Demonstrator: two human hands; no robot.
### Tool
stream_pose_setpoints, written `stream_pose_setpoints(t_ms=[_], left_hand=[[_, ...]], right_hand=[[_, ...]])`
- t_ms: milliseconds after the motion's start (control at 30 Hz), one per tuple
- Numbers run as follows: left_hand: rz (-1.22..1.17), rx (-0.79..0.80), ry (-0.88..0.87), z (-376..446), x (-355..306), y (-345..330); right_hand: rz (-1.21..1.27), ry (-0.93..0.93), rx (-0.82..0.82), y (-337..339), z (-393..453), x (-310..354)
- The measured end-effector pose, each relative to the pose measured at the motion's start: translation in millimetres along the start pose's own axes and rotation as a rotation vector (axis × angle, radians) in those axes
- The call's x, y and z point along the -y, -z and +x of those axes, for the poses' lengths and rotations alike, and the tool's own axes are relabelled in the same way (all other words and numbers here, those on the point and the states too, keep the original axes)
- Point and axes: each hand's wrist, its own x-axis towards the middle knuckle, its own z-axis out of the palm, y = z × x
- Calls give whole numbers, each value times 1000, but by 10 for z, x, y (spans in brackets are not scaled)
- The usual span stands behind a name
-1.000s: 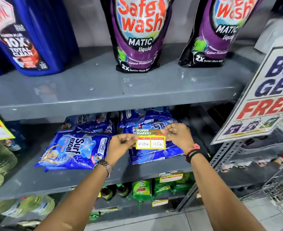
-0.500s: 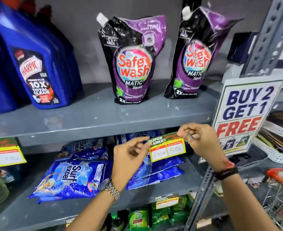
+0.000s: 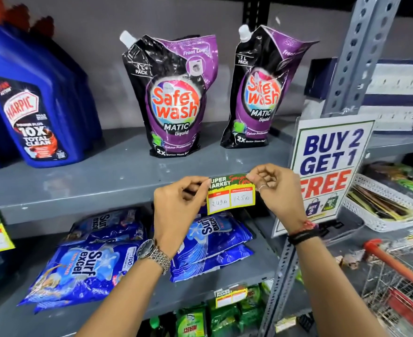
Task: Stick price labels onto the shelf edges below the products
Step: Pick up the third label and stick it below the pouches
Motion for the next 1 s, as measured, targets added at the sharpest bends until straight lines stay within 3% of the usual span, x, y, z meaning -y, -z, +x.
stream_pose_setpoints(t_ms=[200, 333, 400, 567, 767, 1000], left_hand=[[35, 22, 36, 70, -83, 28], [622, -64, -180, 104, -182, 87], [714, -74, -329, 171, -198, 91], [747, 239, -447, 329, -94, 23], [550, 392, -274, 416, -117, 125], [480, 462, -239, 427, -156, 224]], right_hand=[[-44, 53, -93, -66, -47, -6], [-308, 266, -206, -59, -128, 36], [-336, 300, -142, -99, -113, 101], [-429, 239, 128, -180, 18, 143], [-208, 132, 173, -37, 97, 151], [-167, 117, 246, 52, 135, 127]])
